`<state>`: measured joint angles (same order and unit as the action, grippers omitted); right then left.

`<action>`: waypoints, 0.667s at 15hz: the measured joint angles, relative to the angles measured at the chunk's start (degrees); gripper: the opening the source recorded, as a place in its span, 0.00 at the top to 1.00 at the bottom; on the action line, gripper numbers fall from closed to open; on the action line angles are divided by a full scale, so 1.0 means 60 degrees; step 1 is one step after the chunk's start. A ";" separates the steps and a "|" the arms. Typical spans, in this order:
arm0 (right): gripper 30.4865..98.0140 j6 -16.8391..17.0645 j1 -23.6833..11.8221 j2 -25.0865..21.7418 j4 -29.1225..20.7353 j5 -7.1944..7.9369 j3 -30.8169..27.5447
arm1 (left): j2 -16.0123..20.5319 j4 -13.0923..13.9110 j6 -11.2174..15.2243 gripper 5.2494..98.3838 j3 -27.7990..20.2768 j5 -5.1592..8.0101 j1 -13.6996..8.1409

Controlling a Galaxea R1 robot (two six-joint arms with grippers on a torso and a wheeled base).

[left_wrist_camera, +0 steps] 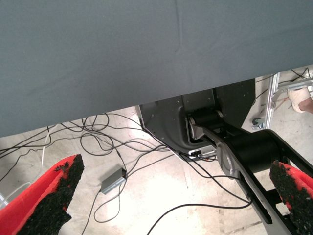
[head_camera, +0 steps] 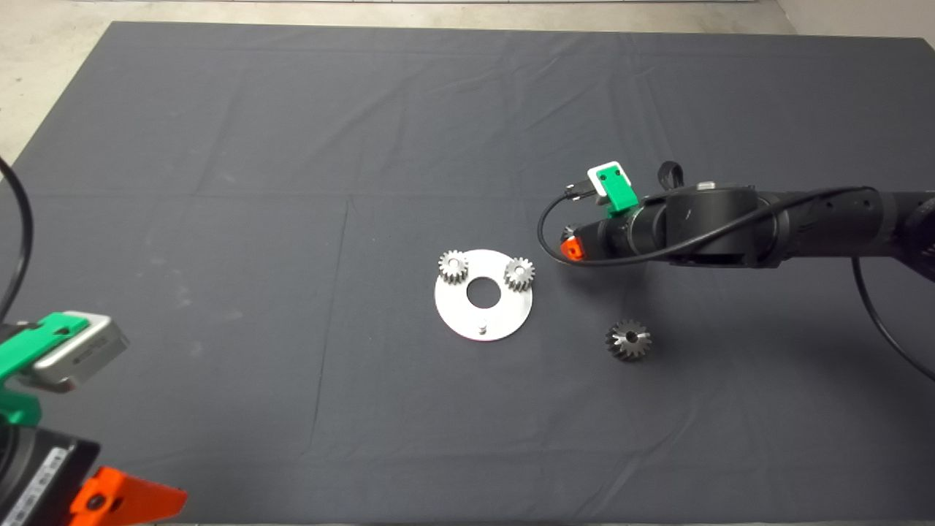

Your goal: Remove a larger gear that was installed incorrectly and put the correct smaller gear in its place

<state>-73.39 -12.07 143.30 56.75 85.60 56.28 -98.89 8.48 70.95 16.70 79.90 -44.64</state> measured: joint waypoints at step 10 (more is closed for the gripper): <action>0.01 -0.0501 0.0022 0.0000 0.0152 -0.0354 0.0161 | -0.0002 0.0000 0.0000 0.01 0.0000 0.0000 0.0000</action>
<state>-76.40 -11.93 143.30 57.66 83.48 57.25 -98.90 8.48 70.95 16.70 79.90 -44.64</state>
